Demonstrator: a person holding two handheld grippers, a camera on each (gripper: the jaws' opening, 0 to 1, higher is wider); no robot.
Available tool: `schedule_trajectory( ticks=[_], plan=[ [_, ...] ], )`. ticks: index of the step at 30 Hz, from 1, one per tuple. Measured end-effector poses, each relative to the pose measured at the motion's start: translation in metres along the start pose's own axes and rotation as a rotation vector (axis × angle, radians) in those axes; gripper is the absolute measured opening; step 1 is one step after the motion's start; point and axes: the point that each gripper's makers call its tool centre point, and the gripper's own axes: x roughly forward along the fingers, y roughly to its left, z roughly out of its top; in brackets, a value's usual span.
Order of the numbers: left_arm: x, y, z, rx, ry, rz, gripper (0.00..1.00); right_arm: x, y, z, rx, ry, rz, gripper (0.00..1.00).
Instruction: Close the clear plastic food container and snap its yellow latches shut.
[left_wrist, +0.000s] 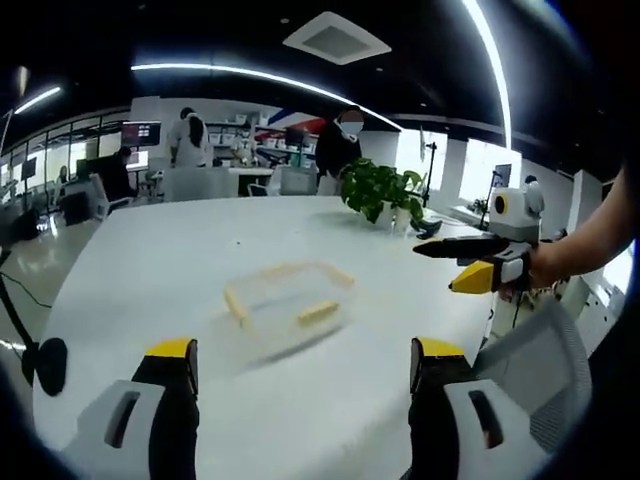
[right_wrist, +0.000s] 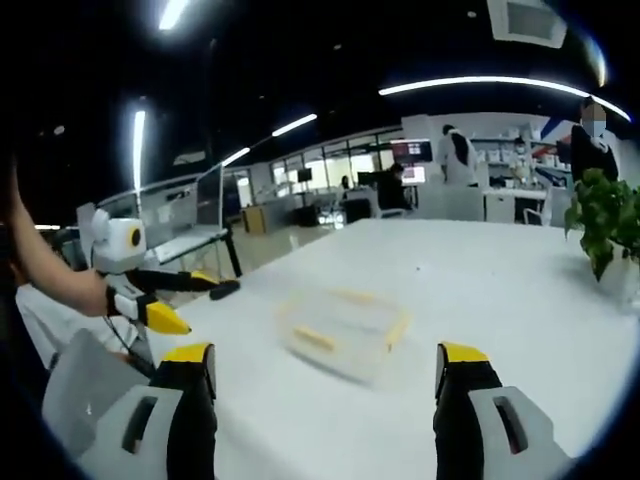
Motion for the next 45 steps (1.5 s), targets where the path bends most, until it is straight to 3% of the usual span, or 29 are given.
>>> schedule_trajectory(
  ticks=[24,34,40,45],
  plan=[
    [-0.042,-0.009,-0.013,-0.048,-0.032,0.031,0.84,-0.051,0.025,-0.003,0.062,-0.014,-0.021,0.93],
    [-0.052,-0.018,-0.020,-0.059,-0.036,0.037,0.83,-0.058,0.027,0.003,0.070,-0.039,-0.029,0.92],
    [-0.054,-0.018,-0.032,-0.079,-0.025,0.051,0.82,-0.064,0.039,0.001,0.010,-0.019,-0.011,0.92],
    [-0.055,-0.023,-0.038,-0.045,-0.020,0.041,0.82,-0.065,0.037,-0.002,-0.037,-0.022,-0.035,0.92]
  ],
)
